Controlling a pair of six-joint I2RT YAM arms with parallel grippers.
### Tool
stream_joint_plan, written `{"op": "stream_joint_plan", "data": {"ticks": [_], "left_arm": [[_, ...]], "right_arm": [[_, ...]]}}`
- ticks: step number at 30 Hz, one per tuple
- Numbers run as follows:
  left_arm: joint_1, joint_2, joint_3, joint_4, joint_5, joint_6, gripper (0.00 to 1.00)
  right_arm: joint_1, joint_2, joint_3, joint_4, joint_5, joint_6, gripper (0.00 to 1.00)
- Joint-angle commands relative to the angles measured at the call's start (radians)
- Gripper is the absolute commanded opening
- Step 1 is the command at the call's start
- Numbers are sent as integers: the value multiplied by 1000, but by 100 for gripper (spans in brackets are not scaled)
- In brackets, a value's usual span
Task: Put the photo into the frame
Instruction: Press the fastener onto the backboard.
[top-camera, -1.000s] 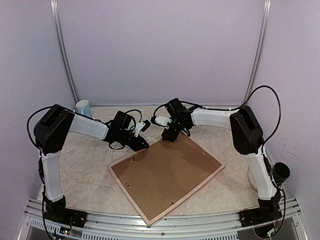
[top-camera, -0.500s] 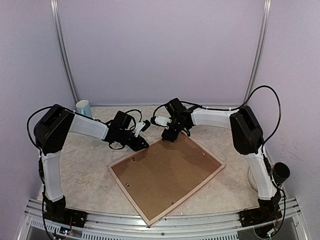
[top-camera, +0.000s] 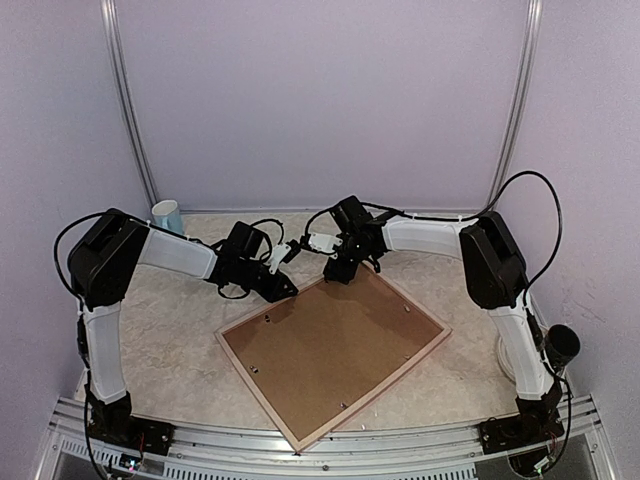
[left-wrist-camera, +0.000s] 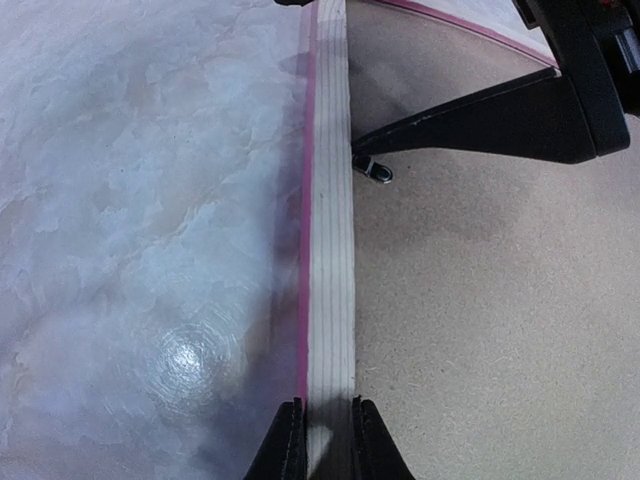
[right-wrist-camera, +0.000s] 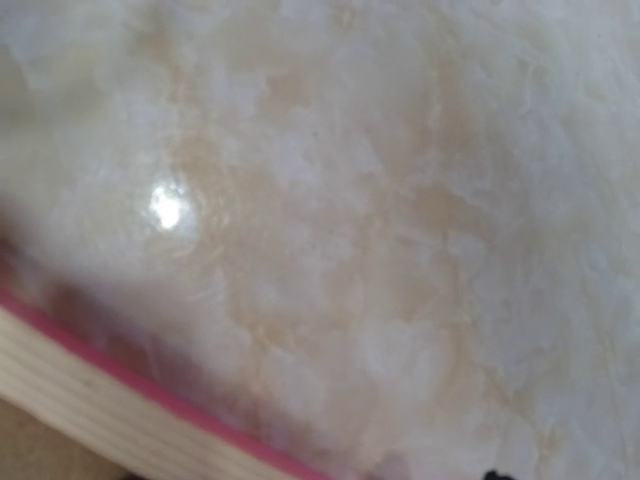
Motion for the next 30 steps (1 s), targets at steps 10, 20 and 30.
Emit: {"op": "stream_joint_plan", "data": {"ticks": [10, 20, 30], "left_arm": [[-29, 85, -1, -33, -5, -15, 0], [-26, 80, -5, -33, -11, -18, 0], [-26, 74, -9, -33, -7, -18, 0]], "right_arm": [[48, 49, -14, -29, -159, -36, 71], [46, 54, -8, -20, -247, 35, 74], [39, 48, -38, 12, -311, 78, 75]]}}
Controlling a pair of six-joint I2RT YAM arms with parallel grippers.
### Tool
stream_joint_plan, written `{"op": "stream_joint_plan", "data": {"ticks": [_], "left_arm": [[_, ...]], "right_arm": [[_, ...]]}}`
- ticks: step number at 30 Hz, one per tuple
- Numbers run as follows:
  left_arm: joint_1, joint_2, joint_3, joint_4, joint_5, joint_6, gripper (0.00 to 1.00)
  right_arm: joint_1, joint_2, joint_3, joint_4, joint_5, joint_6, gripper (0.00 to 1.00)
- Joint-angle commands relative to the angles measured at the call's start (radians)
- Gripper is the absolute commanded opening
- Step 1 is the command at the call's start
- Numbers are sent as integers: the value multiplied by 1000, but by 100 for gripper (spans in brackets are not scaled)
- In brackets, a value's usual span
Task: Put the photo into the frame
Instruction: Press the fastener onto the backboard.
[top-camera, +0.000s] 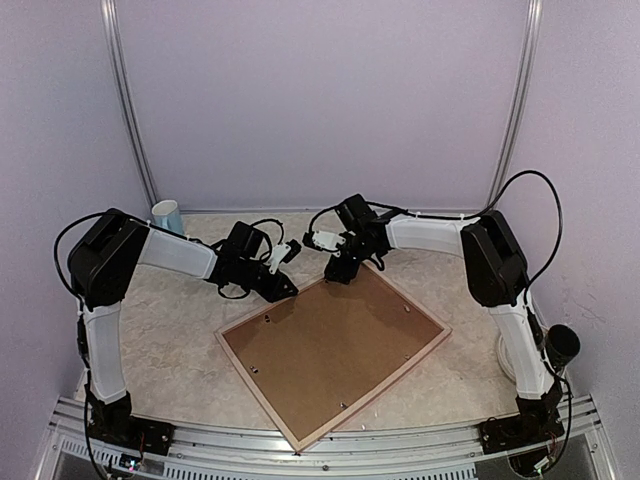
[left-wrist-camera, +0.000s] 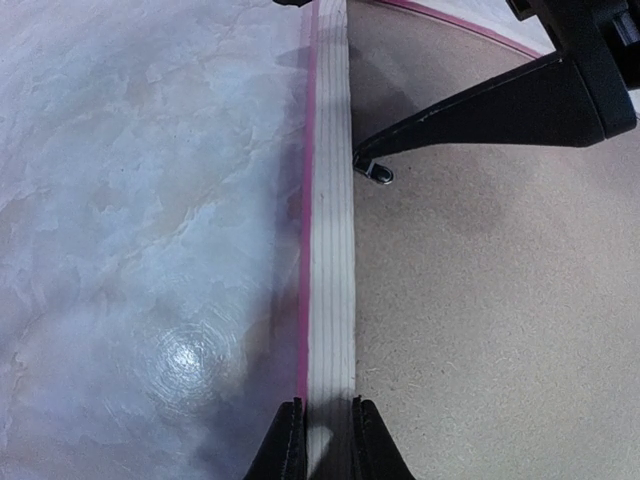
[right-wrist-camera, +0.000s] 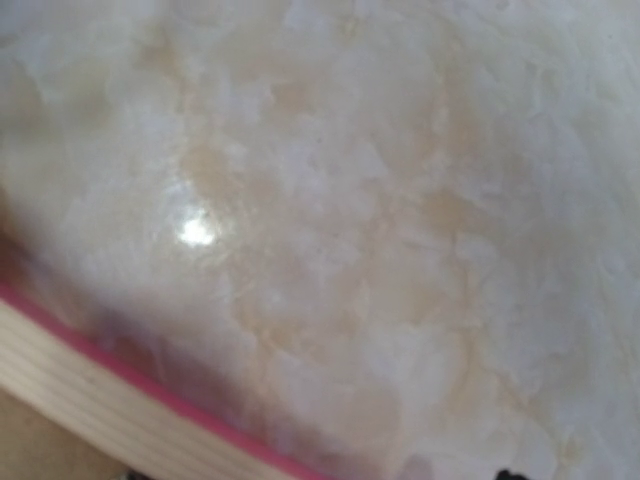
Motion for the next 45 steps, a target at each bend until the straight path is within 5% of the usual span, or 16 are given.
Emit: {"op": "stream_joint_plan", "data": {"ticks": [1, 14, 29, 39, 45], "left_arm": [[-26, 74, -11, -33, -7, -15, 0], [-21, 62, -21, -3, -27, -26, 0], [10, 12, -67, 61, -87, -81, 7], [31, -106, -78, 86, -204, -164, 51], [25, -201, -72, 54, -253, -222, 65]], "right_arm": [[62, 48, -35, 8, -224, 59, 75], [43, 29, -42, 12, -189, 104, 76], [-94, -254, -275, 120, -112, 285, 81], [-135, -353, -422, 136, 15, 457, 85], [-158, -386, -493, 136, 51, 517, 84]]}}
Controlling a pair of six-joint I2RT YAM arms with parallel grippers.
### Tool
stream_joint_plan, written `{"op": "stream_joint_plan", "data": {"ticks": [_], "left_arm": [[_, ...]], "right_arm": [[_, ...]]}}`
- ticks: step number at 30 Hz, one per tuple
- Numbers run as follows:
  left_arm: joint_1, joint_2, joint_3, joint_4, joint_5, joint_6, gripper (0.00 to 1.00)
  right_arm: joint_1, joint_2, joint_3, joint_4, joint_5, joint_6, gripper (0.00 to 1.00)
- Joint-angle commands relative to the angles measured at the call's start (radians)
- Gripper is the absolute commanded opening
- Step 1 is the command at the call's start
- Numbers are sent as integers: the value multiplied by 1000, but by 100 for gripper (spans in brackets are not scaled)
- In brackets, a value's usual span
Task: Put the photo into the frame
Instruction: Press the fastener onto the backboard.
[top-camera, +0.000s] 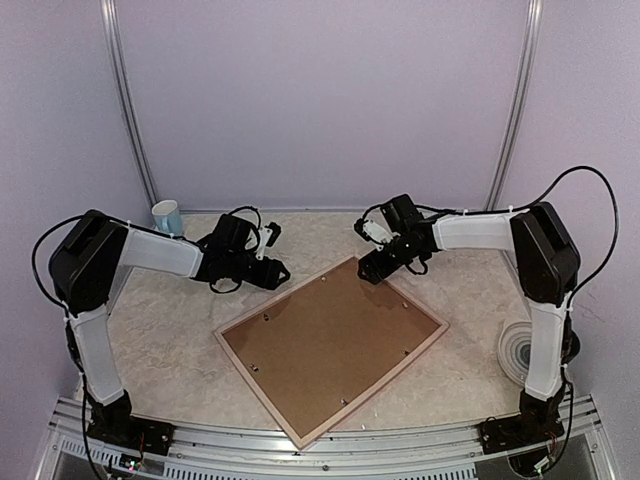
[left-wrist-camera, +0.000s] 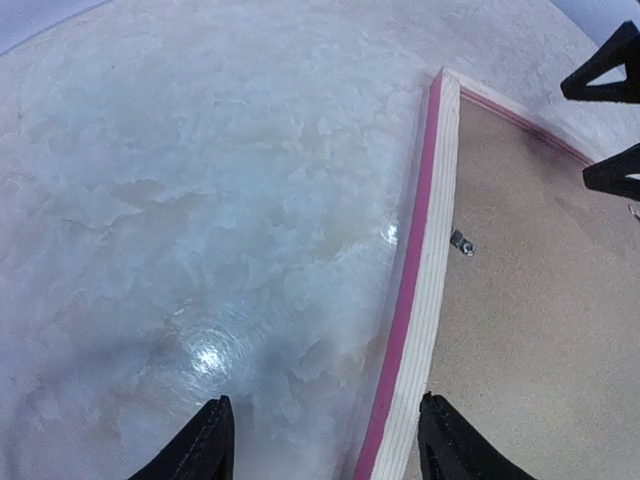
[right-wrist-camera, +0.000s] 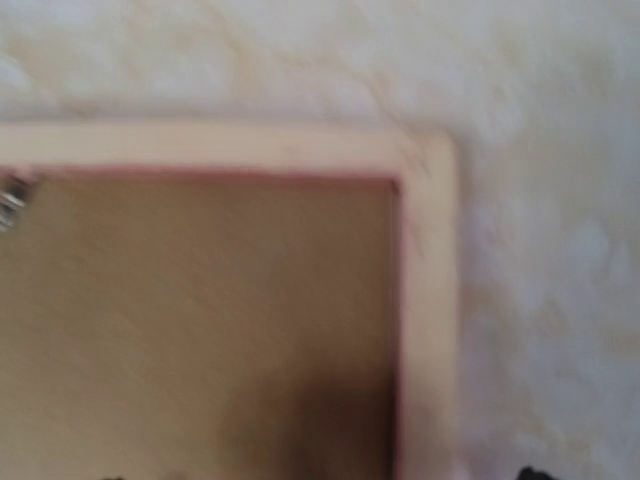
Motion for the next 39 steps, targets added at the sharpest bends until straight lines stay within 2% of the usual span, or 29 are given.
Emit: {"op": "stream_joint_plan", "data": {"ticks": [1, 9, 18, 31, 39], "left_arm": [[-5, -104, -2, -27, -76, -66, 67], [-94, -253, -61, -197, -245, -200, 75], [-145, -372, -200, -279, -322, -295, 79], [-151, -392, -277, -293, -339, -329, 79], [-144, -383, -290, -296, -304, -324, 78]], "right_arm": [[-32, -69, -62, 16, 43, 98, 84], [-60, -99, -179, 66, 55, 165, 78], [-61, -107, -248, 121, 20, 191, 72], [-61, -105, -264, 122, 6, 185, 61], [-60, -98, -265, 121, 11, 191, 60]]}}
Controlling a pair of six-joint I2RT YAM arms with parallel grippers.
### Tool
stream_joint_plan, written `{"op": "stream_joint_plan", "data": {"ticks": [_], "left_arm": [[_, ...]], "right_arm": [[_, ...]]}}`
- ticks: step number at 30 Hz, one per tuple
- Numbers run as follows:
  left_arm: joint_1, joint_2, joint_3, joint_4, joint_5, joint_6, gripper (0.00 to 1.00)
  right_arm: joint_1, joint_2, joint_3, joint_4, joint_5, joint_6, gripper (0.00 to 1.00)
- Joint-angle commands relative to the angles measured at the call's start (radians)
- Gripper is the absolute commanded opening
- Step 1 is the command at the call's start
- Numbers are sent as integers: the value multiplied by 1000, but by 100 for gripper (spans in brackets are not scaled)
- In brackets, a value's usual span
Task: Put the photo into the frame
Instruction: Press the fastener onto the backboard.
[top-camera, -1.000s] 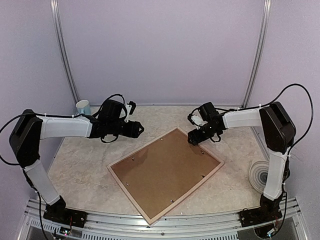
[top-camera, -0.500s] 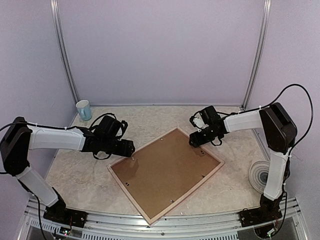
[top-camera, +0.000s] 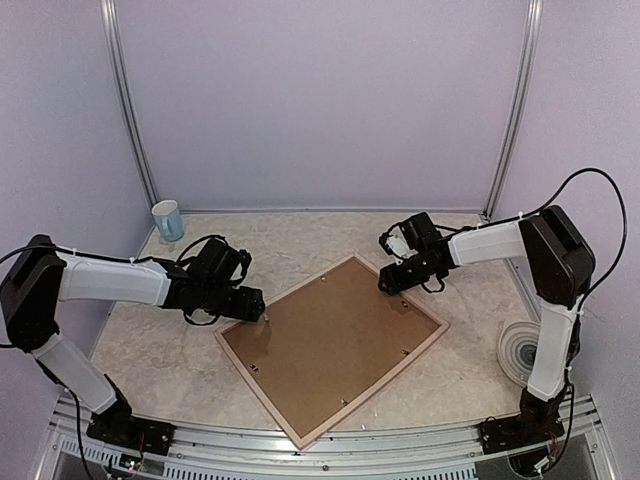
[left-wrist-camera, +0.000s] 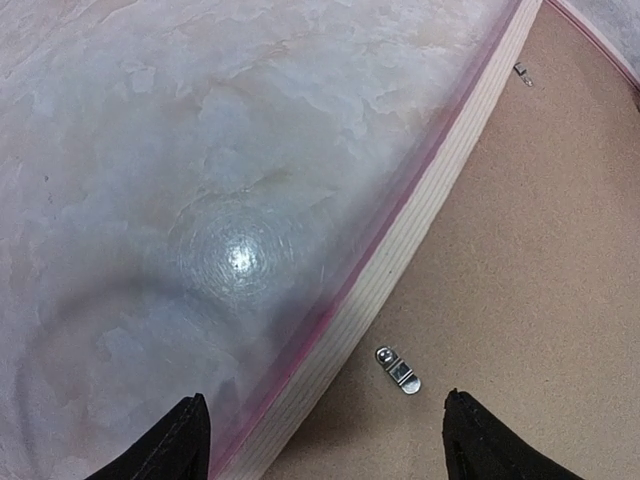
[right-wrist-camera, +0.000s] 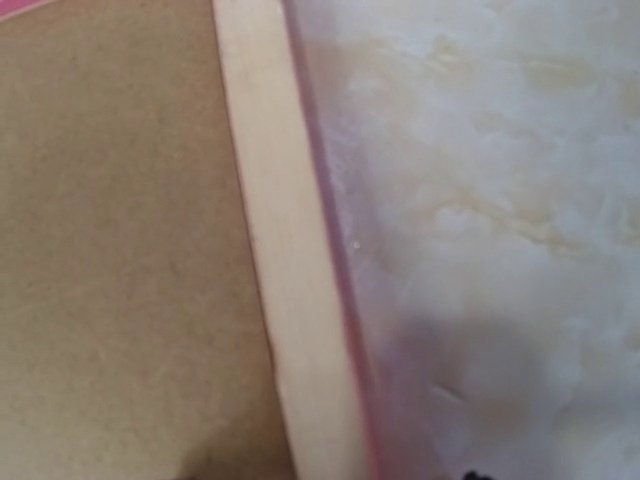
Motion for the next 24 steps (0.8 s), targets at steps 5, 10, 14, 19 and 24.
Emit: {"op": "stream_joint_plan", "data": {"ticks": [5, 10, 14, 19, 24], "left_arm": [[13, 7, -18, 2, 65, 6, 77], [13, 42, -11, 17, 89, 8, 73], [10, 74, 6, 5, 61, 21, 73], [11, 117, 25, 5, 36, 34, 73], [14, 125, 27, 25, 56, 28, 73]], "right_arm": [[-4, -4, -11, -7, -6, 6, 59], [-5, -2, -10, -7, -6, 6, 59], [-5, -3, -8, -9, -12, 6, 58], [-5, -2, -8, -8, -18, 8, 58], [-5, 1, -11, -5, -20, 8, 58]]}}
